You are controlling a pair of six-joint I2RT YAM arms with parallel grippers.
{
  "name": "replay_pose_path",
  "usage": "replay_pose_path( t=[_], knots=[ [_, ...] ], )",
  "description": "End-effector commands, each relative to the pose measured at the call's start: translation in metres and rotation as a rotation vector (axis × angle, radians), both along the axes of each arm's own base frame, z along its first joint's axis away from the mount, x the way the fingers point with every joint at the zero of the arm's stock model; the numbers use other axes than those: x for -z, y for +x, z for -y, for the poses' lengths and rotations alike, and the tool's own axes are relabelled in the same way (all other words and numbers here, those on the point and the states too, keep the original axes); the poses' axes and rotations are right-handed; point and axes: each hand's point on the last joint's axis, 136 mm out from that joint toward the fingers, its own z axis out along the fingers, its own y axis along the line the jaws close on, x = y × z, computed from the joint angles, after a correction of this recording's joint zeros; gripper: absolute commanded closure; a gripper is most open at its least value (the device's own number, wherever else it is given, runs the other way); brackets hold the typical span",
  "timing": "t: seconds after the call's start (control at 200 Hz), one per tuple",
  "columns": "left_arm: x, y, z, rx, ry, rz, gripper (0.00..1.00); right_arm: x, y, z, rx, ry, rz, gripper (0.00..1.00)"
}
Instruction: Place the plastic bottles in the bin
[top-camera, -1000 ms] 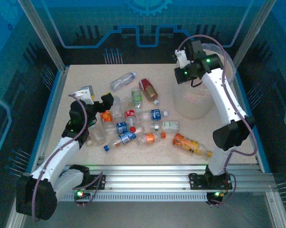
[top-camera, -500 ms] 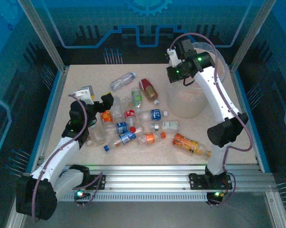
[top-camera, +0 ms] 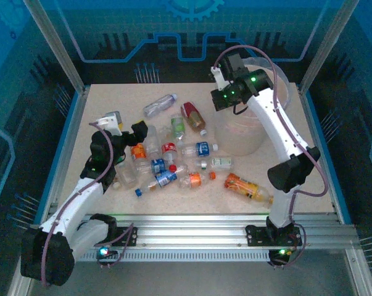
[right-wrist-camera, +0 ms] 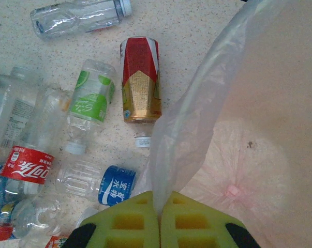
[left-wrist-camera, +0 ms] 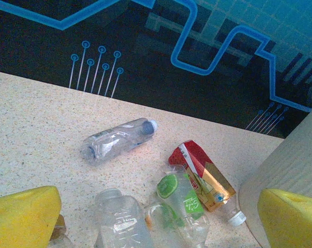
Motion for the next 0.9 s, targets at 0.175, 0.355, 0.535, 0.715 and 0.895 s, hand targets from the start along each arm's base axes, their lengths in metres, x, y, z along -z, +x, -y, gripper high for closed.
replay_pose_path(
  t=[0.175, 0.355, 0.535, 0.715, 0.895],
  knots=[
    [0.003, -0.002, 0.001, -0.003, -0.011, -0.004, 0.01, -0.013, -0.008, -0.005, -0.007, 0.023, 0.025, 0.76],
    [0.001, -0.002, 0.0, -0.007, -0.013, -0.001, 0.01, -0.023, -0.01, -0.007, -0.031, 0.028, 0.043, 0.42],
    [-0.004, -0.004, -0.001, -0.011, -0.012, 0.006, 0.01, -0.049, -0.021, -0.002, -0.053, 0.028, 0.091, 0.15],
    [-0.012, -0.008, -0.004, -0.03, -0.026, 0.018, 0.01, -0.075, -0.045, 0.012, -0.041, 0.014, 0.156, 0.0],
    [-0.021, -0.013, -0.006, -0.04, -0.046, 0.022, 0.01, -0.073, -0.087, 0.039, 0.015, -0.005, 0.176, 0.0]
  ],
)
